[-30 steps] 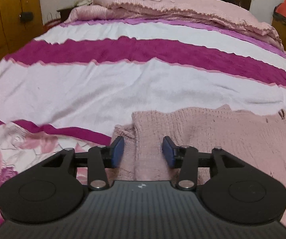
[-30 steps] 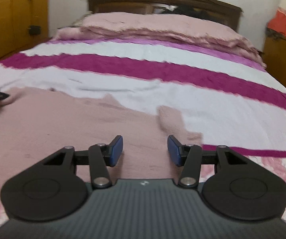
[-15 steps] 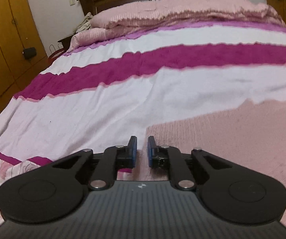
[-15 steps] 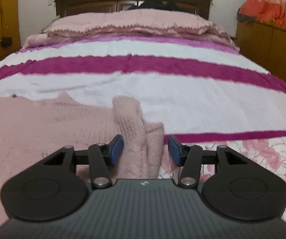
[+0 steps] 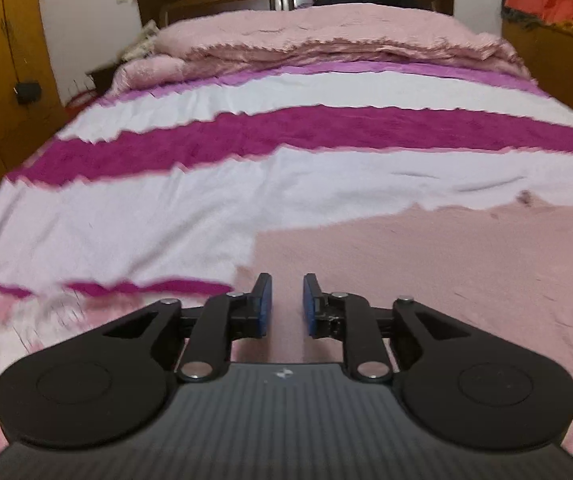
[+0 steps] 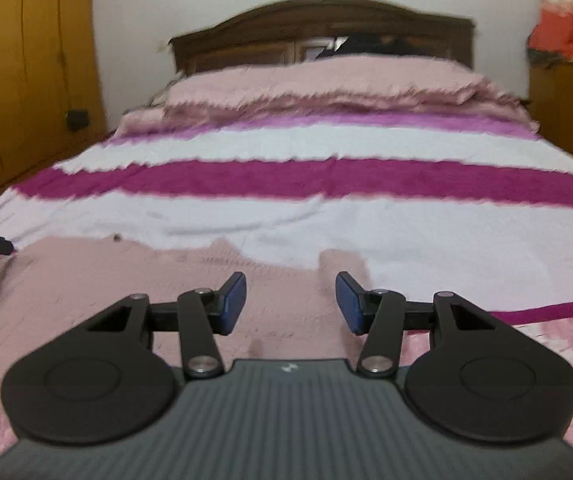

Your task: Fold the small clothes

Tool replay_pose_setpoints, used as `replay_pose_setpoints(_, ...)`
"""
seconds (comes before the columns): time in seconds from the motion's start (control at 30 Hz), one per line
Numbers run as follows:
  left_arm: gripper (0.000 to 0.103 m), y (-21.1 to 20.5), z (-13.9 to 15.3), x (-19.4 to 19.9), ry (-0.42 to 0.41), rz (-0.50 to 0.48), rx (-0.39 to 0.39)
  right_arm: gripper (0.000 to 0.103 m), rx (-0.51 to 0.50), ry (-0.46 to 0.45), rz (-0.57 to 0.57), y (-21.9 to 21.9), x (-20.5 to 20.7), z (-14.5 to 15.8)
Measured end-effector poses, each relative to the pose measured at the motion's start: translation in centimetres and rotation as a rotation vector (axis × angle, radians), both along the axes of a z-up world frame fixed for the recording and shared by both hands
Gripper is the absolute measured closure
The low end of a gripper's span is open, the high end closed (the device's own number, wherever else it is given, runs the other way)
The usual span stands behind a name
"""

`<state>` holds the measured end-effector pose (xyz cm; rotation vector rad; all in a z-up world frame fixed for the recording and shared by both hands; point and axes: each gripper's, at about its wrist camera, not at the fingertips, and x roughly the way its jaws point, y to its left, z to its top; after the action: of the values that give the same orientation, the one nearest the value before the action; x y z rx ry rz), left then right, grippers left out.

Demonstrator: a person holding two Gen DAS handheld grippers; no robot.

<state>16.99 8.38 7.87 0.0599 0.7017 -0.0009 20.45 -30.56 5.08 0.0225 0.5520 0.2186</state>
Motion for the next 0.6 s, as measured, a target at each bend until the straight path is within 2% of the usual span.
replay_pose_setpoints(0.07,0.075,-0.1,-0.5,-0.8,0.013,-0.003,-0.038,0.052,-0.068,0.050,-0.040,0.2,1.0,-1.5)
replay_pose_setpoints(0.13,0.075,-0.2,-1.3,-1.1,0.028,0.003,-0.037,0.052,-0.091,0.045,-0.054,-0.1,1.4,-2.6)
replay_pose_setpoints(0.2,0.075,-0.2,-2.2,-1.1,0.047,0.018,-0.027,0.052,-0.063,0.055,-0.075,-0.4,1.4,-2.4)
replay_pose_setpoints(0.37,0.075,0.6,-1.3,-1.8,0.048,0.050,-0.091,0.051,-0.140,0.040,-0.120,0.9,-0.6,-0.8)
replay_pose_setpoints(0.5,0.075,0.2,0.3,-3.8,0.032,0.043,-0.096,0.050,-0.057,0.012,-0.205,-0.5,-3.0,0.6)
replay_pose_setpoints(0.6,0.074,-0.3,1.0,-5.4,0.045,0.053,-0.099,0.037,0.041,0.040,-0.293,-2.2,-4.4,1.0)
